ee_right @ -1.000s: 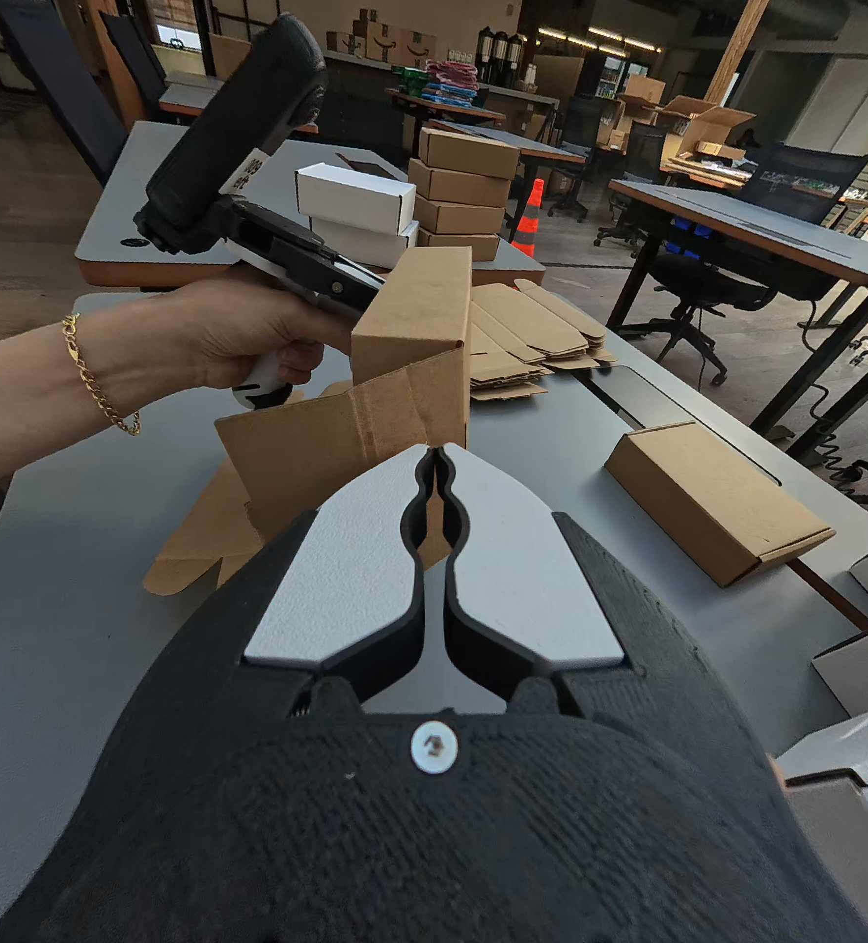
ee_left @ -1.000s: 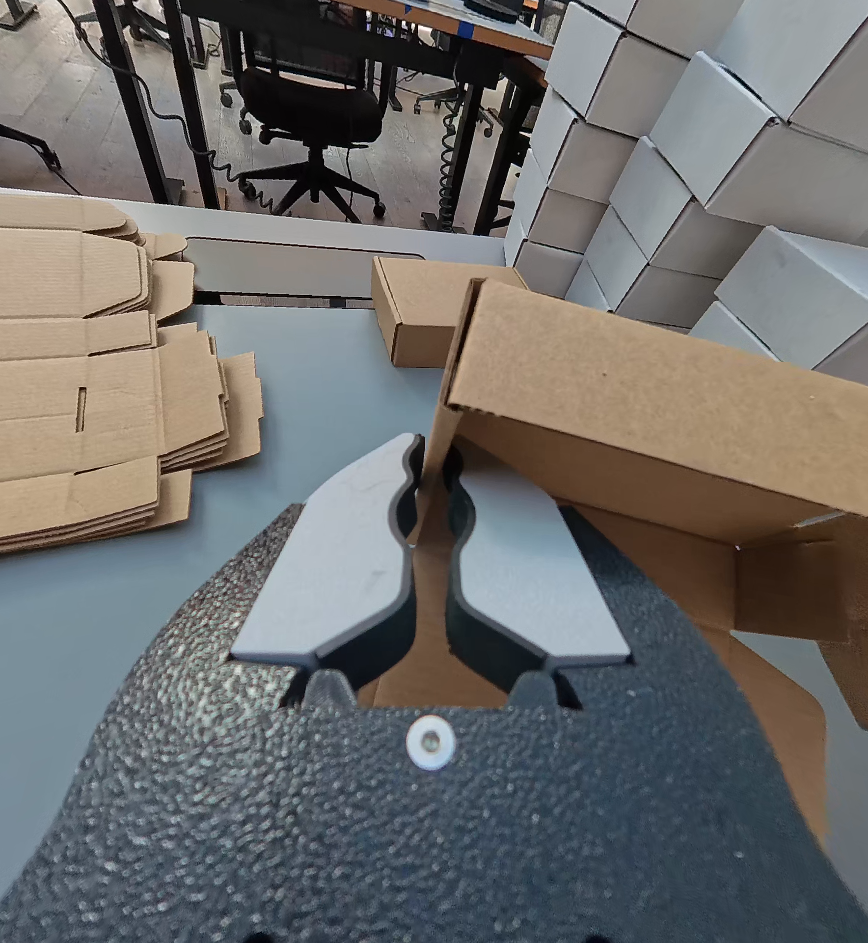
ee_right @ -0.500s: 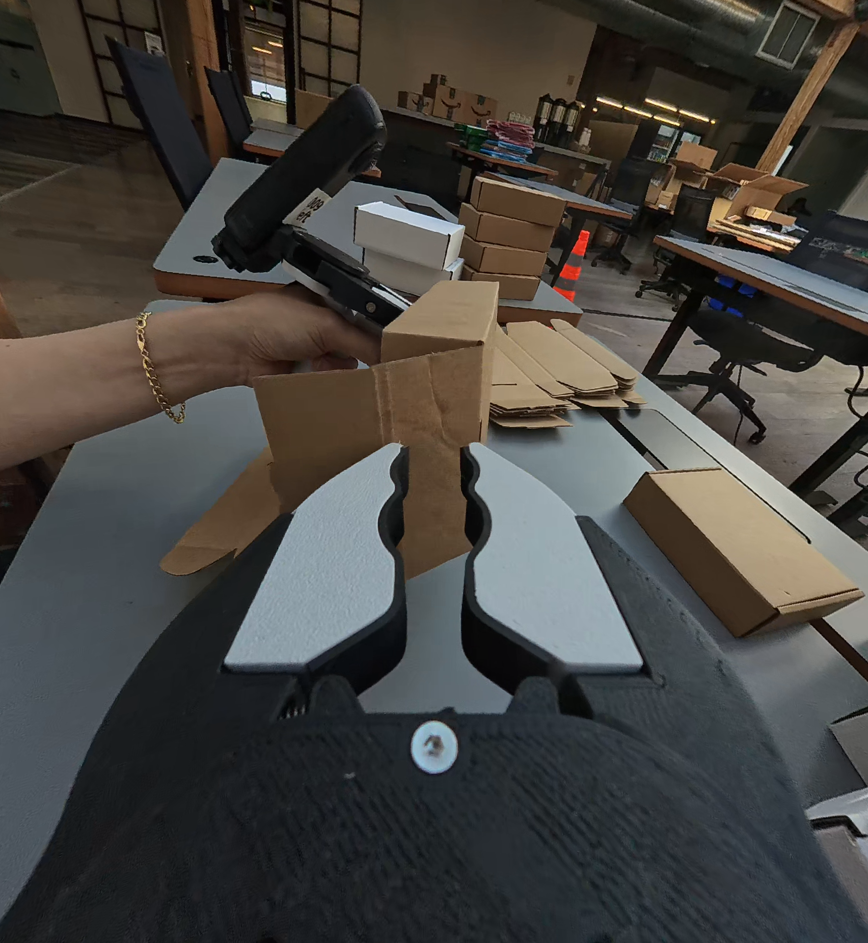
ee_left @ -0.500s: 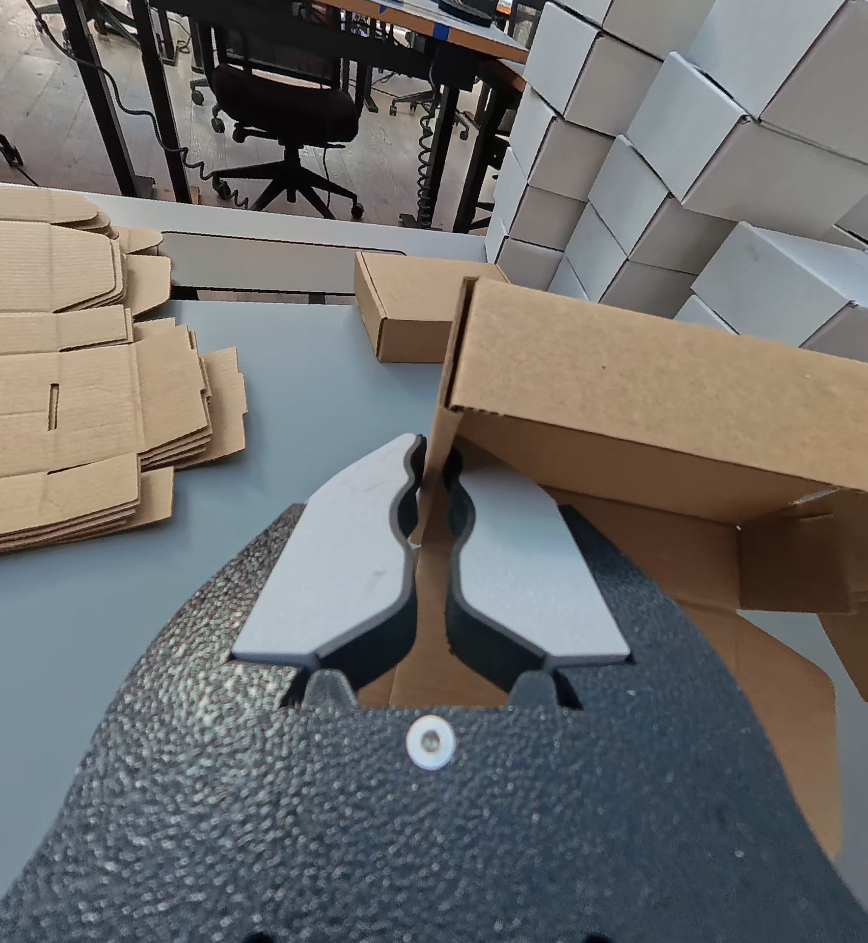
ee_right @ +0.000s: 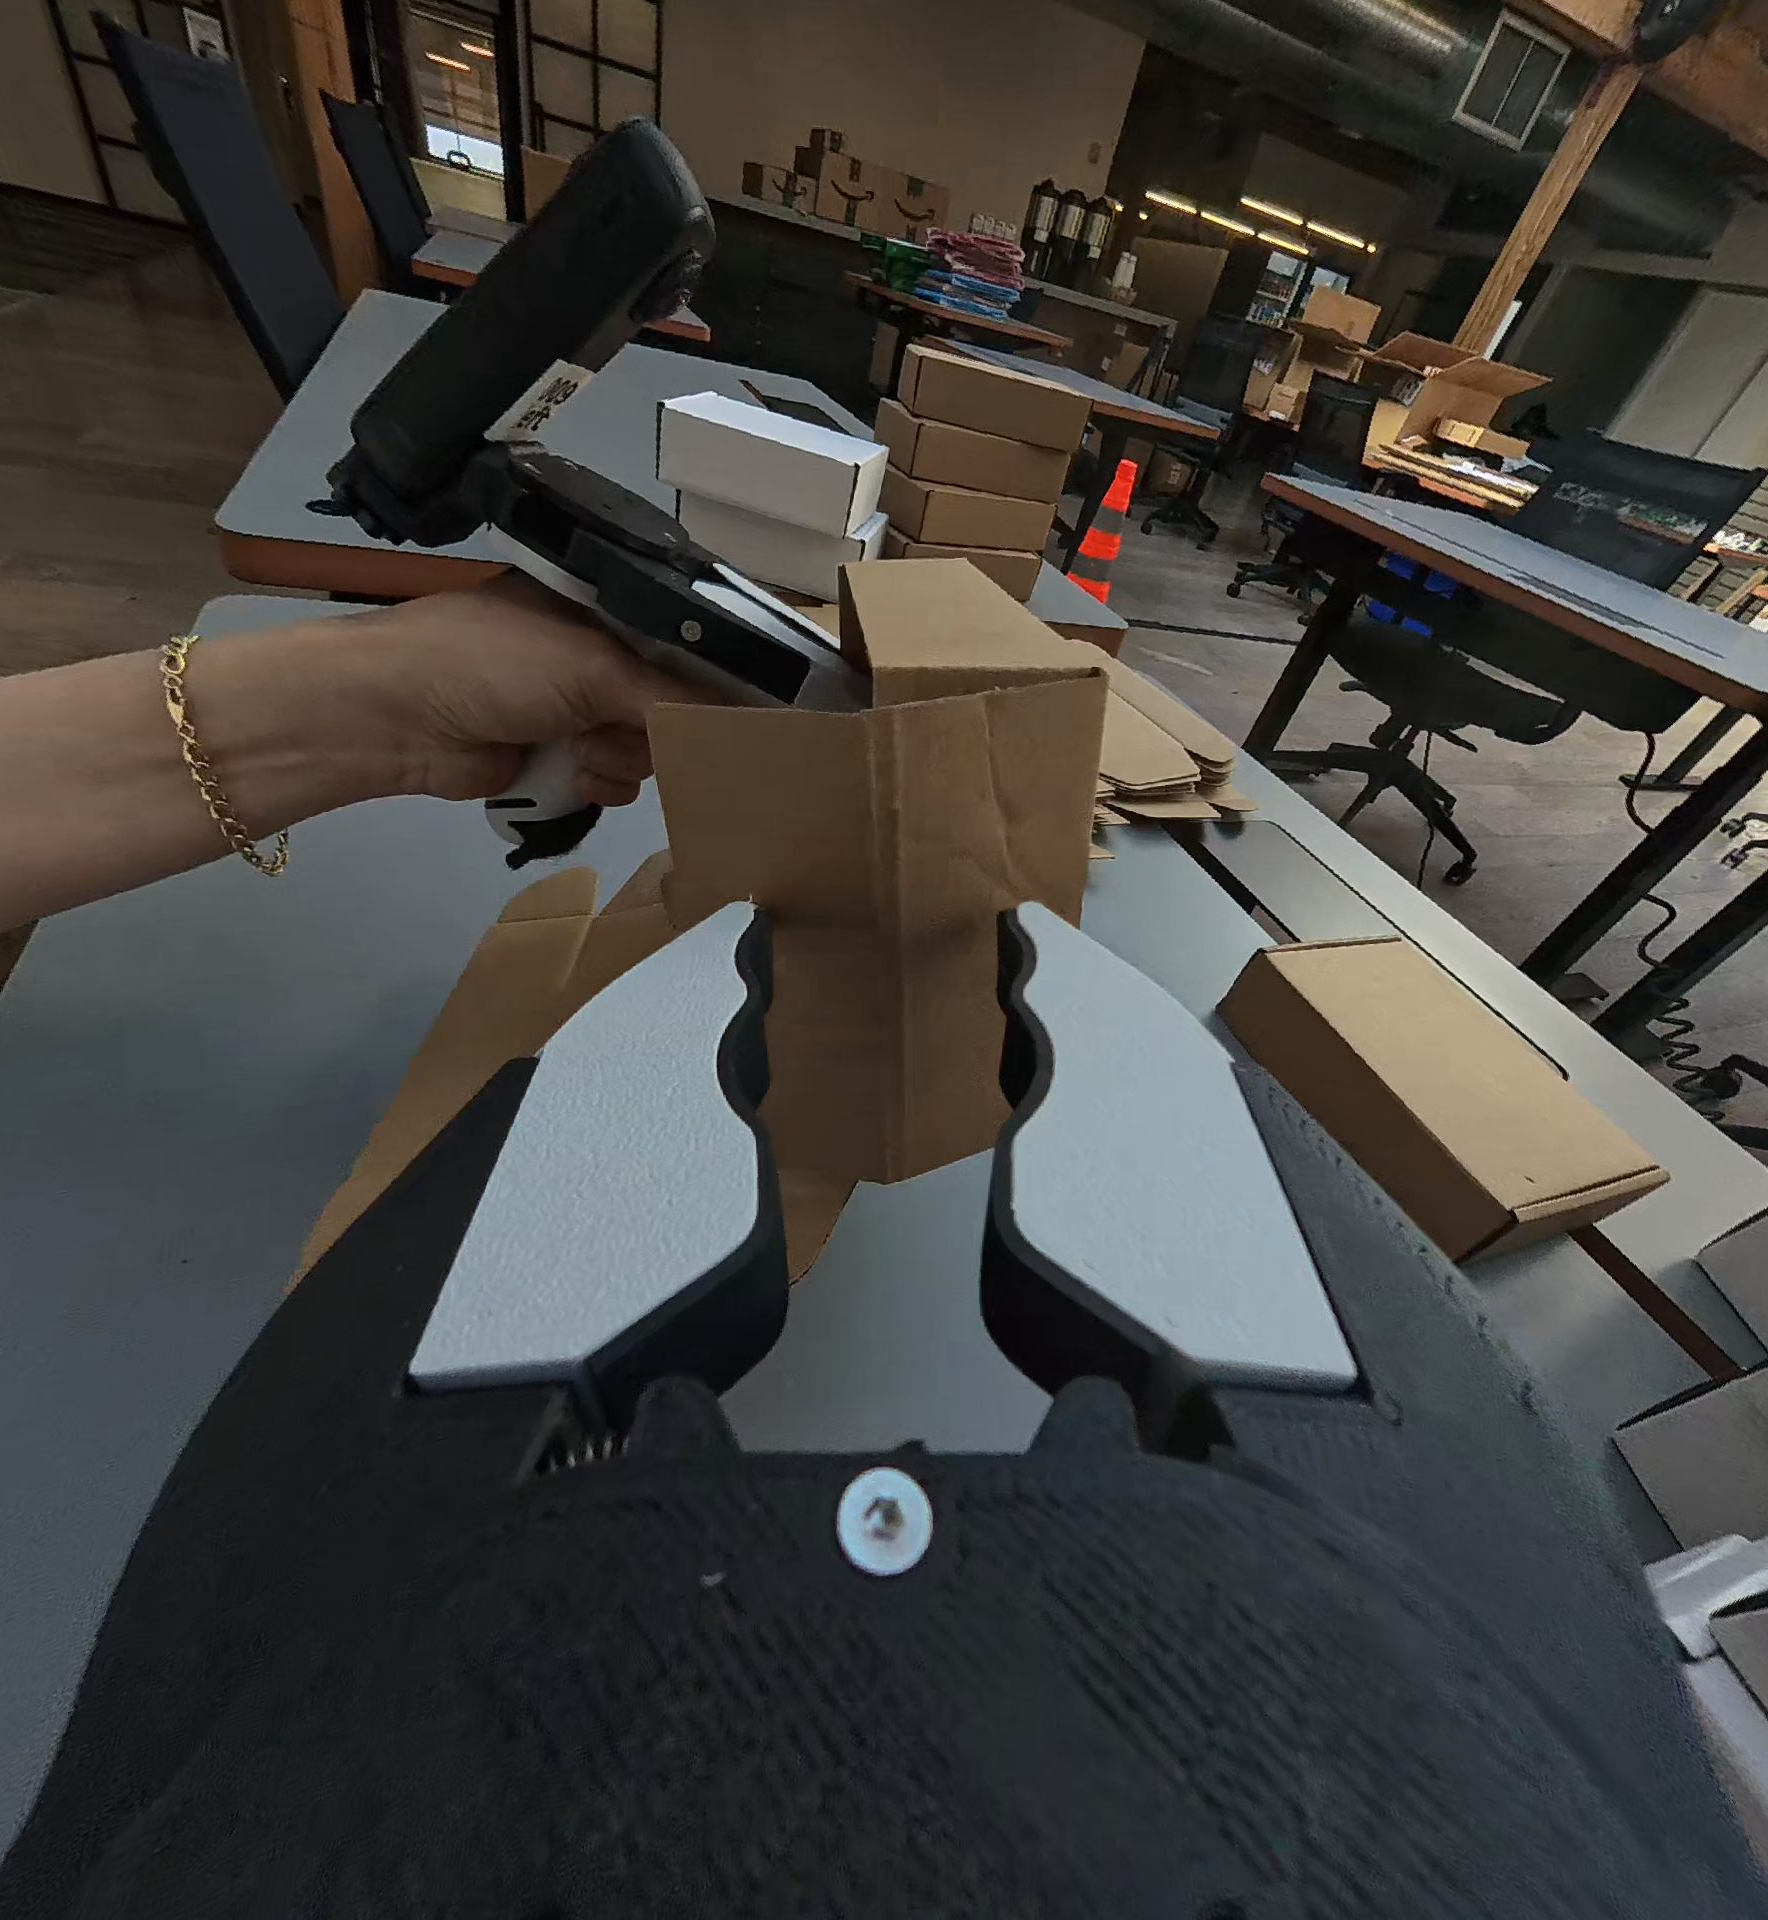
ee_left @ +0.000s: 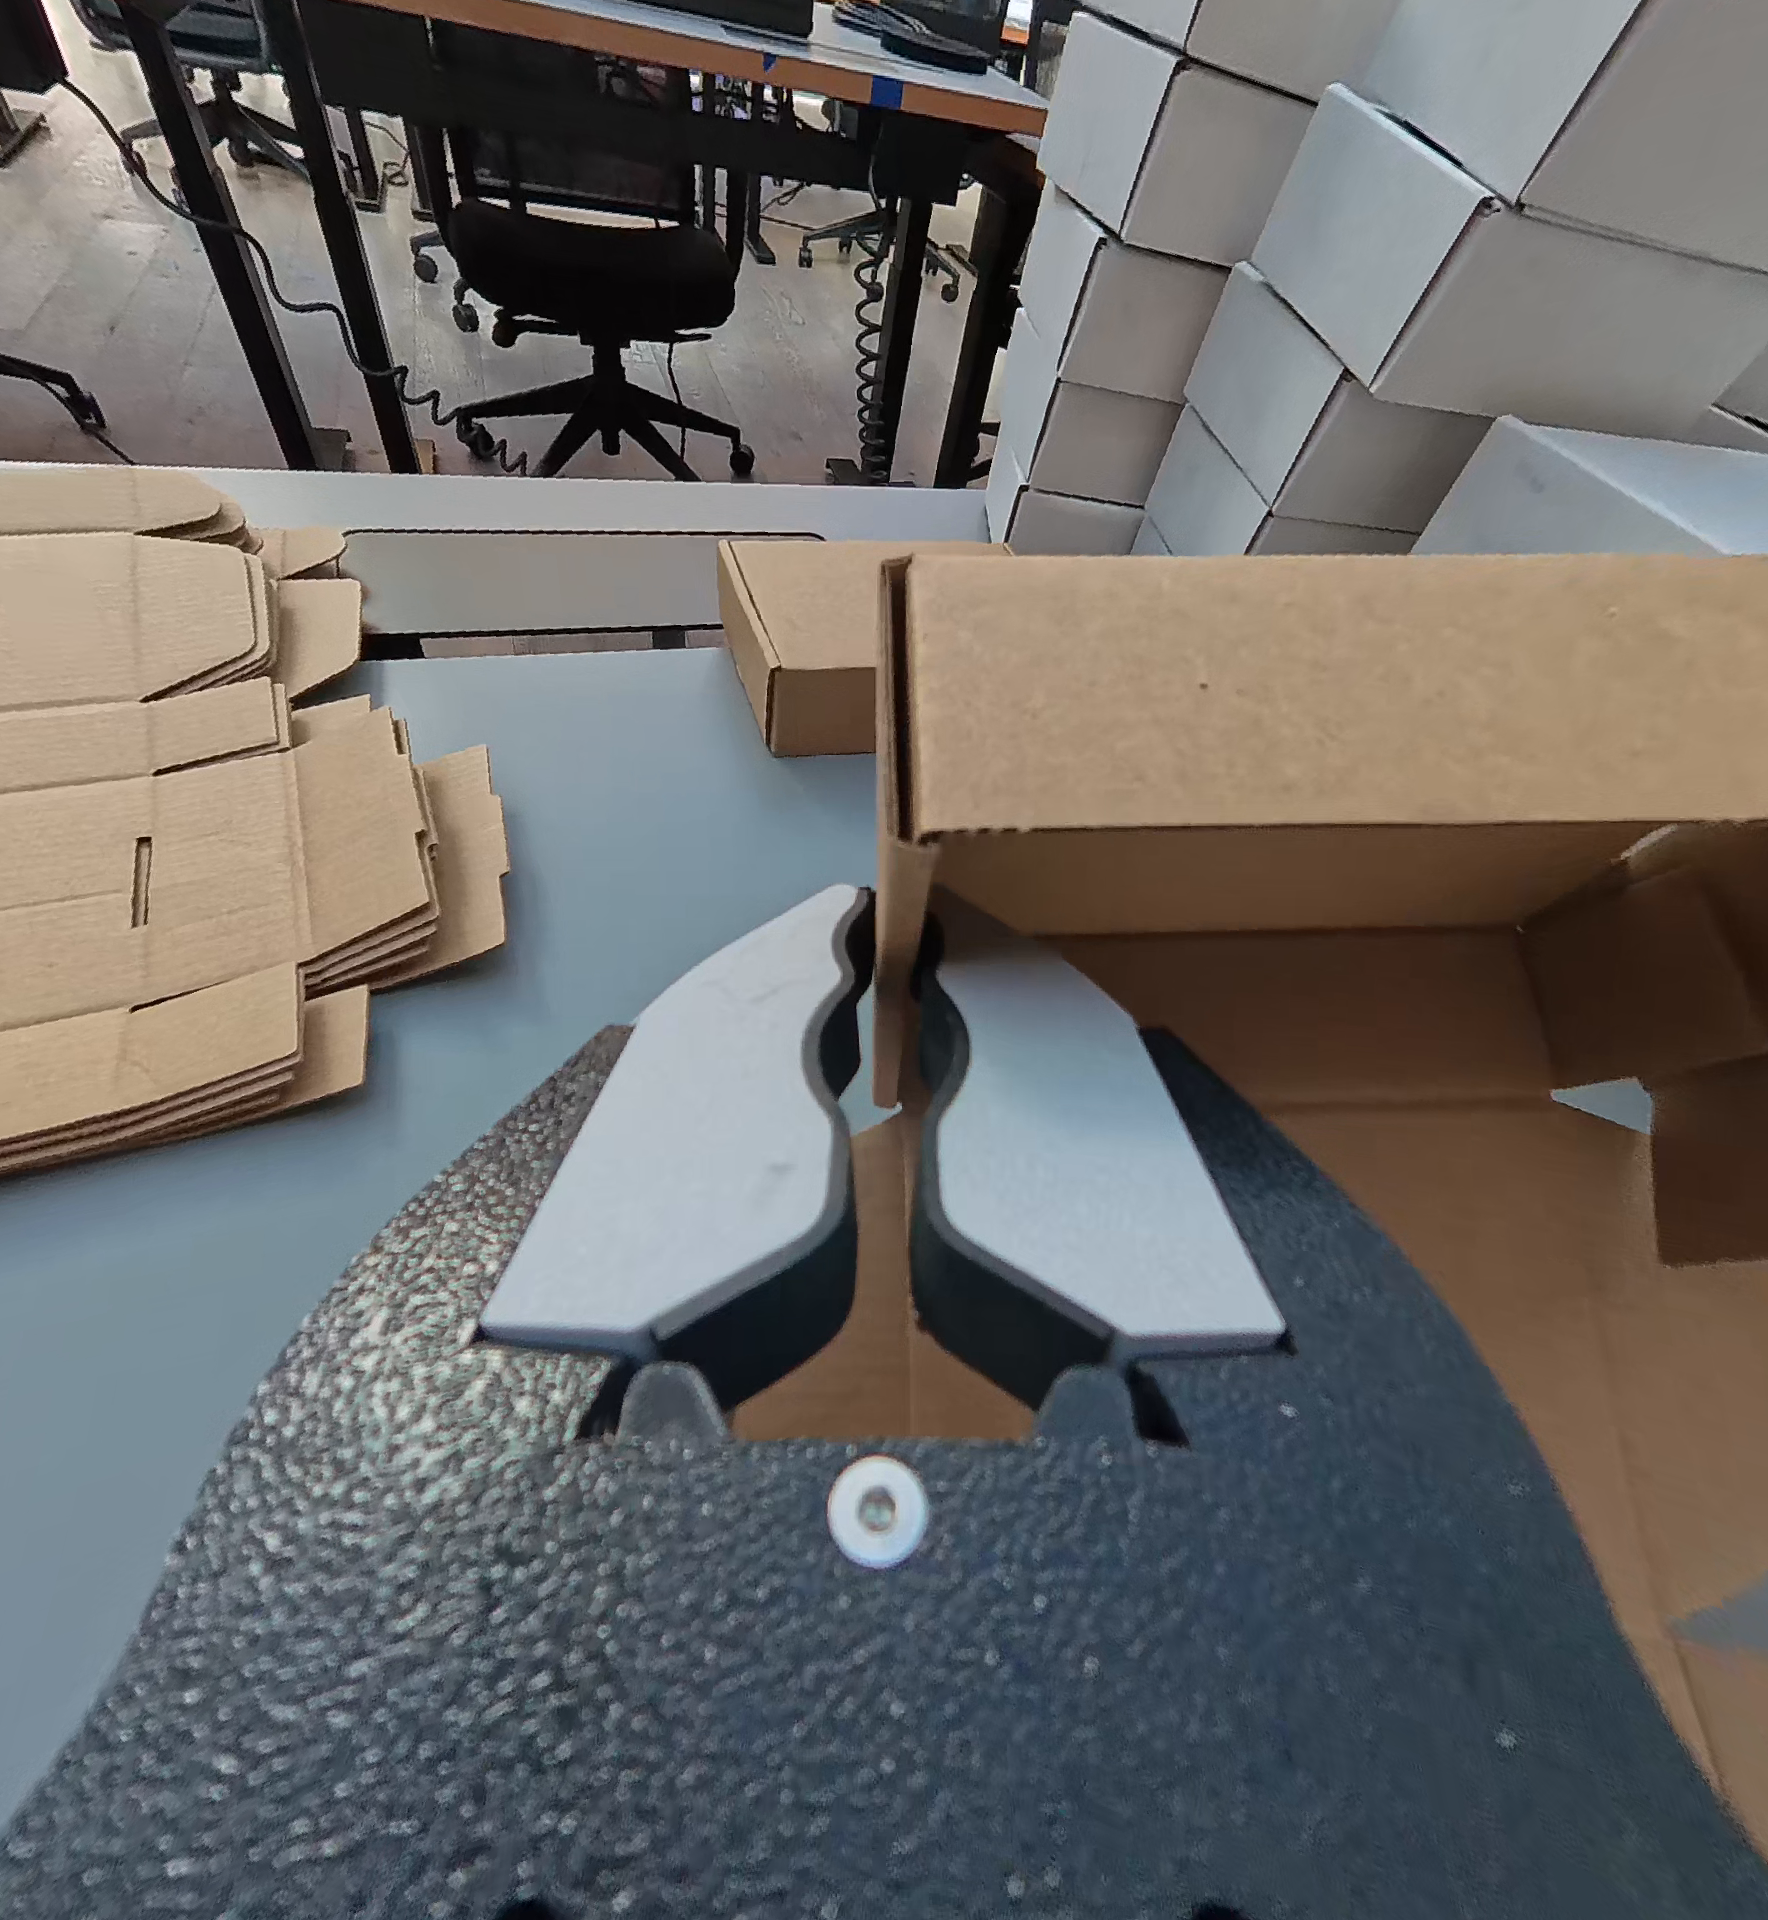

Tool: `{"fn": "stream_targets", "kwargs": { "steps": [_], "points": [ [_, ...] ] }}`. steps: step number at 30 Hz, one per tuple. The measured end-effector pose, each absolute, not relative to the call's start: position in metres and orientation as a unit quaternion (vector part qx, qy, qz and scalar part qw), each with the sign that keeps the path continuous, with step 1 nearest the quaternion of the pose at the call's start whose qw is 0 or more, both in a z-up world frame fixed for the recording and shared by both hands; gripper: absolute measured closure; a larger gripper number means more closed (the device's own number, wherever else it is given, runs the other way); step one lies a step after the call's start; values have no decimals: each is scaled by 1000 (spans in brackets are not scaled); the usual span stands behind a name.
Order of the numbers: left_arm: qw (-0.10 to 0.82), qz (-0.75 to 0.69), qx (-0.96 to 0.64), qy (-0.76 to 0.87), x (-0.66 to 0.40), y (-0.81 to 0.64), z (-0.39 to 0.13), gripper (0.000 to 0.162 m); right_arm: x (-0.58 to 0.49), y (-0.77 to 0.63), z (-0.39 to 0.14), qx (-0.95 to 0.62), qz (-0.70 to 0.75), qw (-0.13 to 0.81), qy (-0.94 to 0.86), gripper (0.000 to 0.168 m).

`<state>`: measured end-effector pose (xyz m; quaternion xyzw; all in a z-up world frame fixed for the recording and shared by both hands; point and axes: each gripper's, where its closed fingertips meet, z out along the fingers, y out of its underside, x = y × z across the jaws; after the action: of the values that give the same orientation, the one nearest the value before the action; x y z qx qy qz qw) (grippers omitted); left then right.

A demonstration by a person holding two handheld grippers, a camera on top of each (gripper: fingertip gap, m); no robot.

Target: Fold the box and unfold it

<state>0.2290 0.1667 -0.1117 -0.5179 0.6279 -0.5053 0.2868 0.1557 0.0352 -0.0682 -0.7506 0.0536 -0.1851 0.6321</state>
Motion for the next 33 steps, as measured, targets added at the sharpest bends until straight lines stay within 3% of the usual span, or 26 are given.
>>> {"fn": "stream_targets", "kwargs": {
  "steps": [1, 17, 26, 33],
  "points": [
    [293, -503, -513, 631, 229, 165, -111, 158, 157, 36, -69, -753, -194, 627, 52, 125],
    [434, -461, -488, 601, 218, 152, -83, 154, 220, 15, -54, -640, -466, 534, 297, 149],
    [426, -508, -518, 540, 221, 150, -74, 152, 231, 14, -31, -476, -548, 606, 328, 150],
    [394, -514, -538, 539, 225, 151, -92, 151, 241, 17, -41, -469, -556, 607, 320, 150]
  ]
}}
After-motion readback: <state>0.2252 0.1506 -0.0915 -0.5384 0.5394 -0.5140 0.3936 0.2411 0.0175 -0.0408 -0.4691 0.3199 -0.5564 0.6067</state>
